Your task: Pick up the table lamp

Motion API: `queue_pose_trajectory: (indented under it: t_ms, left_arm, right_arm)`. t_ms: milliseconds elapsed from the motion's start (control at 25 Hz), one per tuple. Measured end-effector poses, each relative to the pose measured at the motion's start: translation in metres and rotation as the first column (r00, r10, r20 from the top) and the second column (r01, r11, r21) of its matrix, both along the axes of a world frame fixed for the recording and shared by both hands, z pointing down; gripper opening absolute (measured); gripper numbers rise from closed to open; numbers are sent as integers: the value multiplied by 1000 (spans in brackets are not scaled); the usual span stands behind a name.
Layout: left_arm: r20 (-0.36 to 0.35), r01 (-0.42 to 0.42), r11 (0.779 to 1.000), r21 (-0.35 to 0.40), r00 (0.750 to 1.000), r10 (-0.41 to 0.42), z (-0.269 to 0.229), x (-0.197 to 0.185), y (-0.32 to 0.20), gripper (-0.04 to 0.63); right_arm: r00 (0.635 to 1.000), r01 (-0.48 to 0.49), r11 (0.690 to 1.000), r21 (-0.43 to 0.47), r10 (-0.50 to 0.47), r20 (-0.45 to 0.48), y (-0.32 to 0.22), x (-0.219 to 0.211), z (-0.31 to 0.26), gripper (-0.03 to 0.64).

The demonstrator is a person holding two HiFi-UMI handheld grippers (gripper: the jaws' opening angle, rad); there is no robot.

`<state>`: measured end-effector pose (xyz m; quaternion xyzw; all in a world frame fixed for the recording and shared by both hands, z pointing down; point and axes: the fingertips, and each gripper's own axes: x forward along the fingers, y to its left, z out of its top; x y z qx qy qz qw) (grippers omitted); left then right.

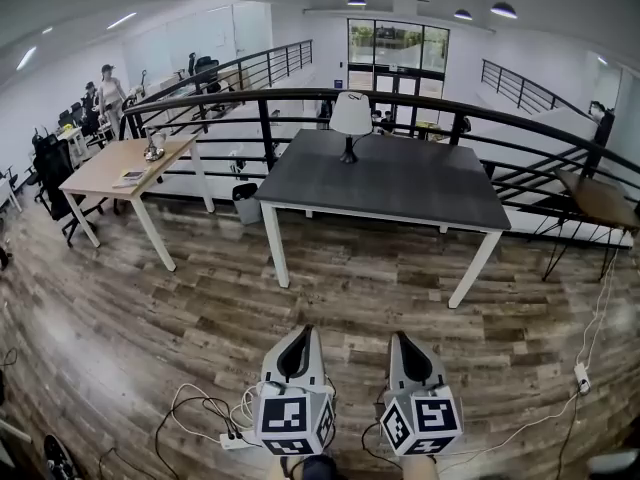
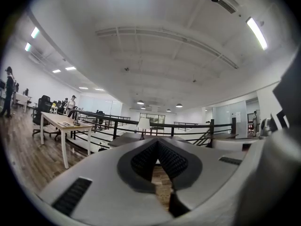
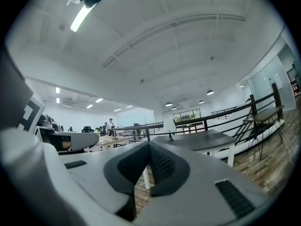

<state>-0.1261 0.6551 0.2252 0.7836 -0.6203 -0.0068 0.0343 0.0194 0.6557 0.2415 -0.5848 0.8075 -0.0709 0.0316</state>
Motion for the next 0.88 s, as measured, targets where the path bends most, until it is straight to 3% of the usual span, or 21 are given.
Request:
queue_pose_trajectory:
  t_ms: [400, 880]
  left_arm:
    - [0, 13, 1000, 11, 1000, -13, -1, -19, -67, 23]
    - [-7, -15, 1000, 2, 1000, 15, 1, -66, -199, 21]
  right_arm:
    - [1000, 7, 1000, 10, -7, -7, -71, -12, -5, 11]
    - [998, -56, 998, 1, 56, -23, -195, -43, -6, 11]
